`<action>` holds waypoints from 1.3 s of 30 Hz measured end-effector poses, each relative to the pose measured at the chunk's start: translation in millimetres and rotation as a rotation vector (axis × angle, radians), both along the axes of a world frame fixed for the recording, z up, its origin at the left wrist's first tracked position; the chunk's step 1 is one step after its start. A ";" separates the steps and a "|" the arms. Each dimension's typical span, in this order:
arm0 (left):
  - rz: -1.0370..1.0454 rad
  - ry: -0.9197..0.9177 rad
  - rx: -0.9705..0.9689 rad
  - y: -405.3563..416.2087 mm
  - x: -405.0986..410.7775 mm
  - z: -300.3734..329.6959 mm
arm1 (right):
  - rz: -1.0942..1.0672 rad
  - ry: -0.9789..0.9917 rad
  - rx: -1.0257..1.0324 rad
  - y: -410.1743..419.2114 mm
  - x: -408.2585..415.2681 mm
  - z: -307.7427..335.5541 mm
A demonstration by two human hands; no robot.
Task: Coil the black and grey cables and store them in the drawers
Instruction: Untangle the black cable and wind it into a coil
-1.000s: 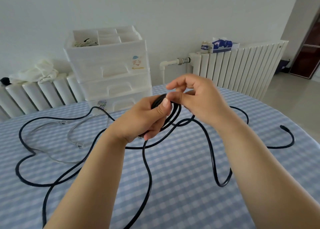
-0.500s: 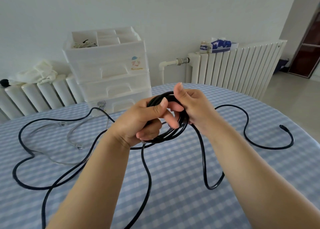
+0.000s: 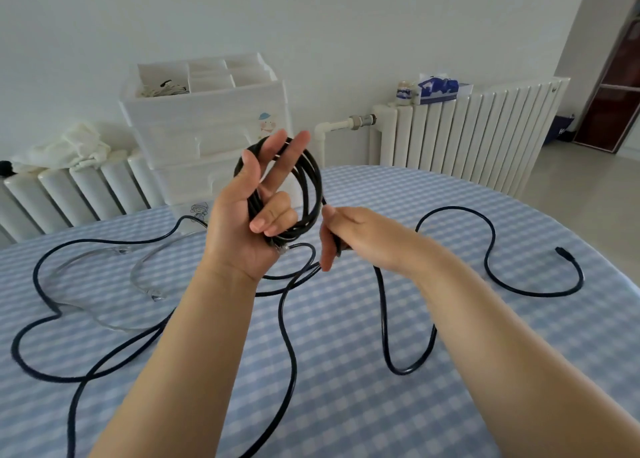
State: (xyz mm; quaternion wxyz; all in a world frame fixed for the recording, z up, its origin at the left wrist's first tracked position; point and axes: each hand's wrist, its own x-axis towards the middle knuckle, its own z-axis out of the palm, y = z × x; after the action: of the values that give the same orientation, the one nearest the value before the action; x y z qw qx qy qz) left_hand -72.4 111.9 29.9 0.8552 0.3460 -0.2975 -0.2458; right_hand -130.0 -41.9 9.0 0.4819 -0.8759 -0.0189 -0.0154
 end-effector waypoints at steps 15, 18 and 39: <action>0.510 0.227 -0.161 22.9 16.6 12.3 | -0.192 -0.252 -0.737 10.4 0.3 -16.9; 0.575 0.253 -0.090 17.3 14.0 9.9 | -0.140 -0.226 -0.879 20.8 -1.8 -15.3; 0.766 -0.472 0.609 -5.8 19.3 -21.2 | 0.063 -0.262 -0.582 41.4 -26.5 9.9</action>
State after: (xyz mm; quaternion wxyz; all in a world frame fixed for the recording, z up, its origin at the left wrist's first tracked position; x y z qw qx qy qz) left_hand -53.1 106.2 8.7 0.6544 0.7078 -0.2496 0.0926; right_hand -156.5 -0.5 18.9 0.2047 -0.9665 -0.1117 -0.1069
